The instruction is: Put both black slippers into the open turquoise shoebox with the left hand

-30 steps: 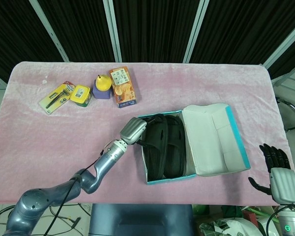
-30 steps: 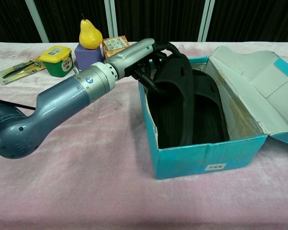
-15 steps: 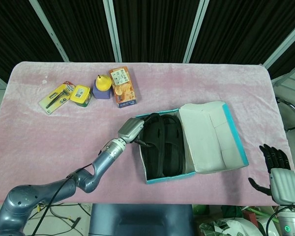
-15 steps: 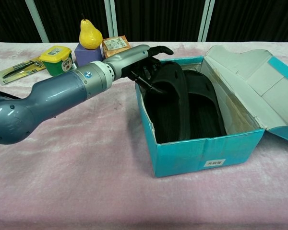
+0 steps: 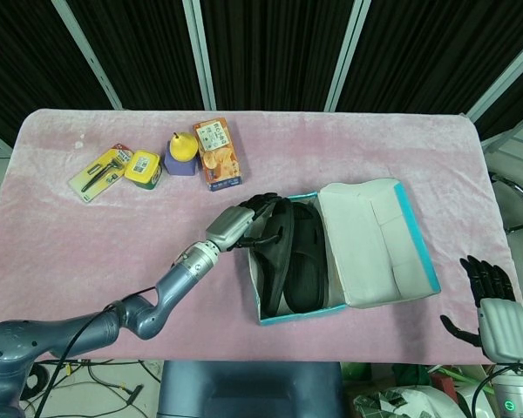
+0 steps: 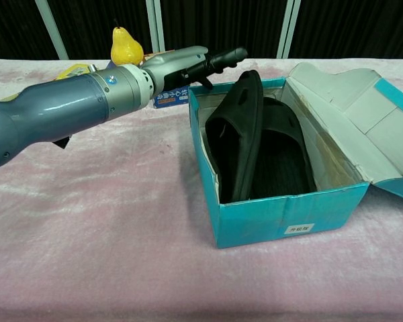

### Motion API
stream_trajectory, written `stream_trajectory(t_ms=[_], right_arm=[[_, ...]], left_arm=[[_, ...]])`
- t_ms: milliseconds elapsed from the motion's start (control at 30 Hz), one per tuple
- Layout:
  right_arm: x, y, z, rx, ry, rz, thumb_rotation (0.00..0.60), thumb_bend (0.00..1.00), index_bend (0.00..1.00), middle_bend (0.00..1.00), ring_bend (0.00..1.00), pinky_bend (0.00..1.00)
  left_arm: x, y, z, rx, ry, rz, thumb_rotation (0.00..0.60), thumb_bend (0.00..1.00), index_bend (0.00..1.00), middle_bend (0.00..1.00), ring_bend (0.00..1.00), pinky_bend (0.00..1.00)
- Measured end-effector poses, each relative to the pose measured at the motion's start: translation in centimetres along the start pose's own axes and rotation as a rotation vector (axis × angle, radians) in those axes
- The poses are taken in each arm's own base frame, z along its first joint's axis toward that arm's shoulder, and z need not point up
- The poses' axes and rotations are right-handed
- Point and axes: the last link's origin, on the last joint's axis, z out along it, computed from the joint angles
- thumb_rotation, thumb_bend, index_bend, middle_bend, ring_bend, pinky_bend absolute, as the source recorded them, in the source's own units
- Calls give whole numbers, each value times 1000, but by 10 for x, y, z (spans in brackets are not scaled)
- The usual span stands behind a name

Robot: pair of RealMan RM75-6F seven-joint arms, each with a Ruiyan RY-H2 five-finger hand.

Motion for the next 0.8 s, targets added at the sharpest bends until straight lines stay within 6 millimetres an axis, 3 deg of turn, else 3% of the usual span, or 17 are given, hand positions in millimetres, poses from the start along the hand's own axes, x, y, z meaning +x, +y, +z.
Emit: stream_trajectory(t_ms=[133,400,800], right_arm=[[0,0,0,0,2,2,600,110,61,45,0,38],[-1,2,0,-1,1,4,600,110,61,45,0,39],[-1,3,0,-3,-1,6,600,110,61,45,0,39]], left_arm=[[11,3,-5,-12,15,10,0,0,21,81,2,93],[22,13,-17,-54,77,62,0,0,171,213,80,132],[7,25,-21,-73,98,349,0,0,199,236,83,137]])
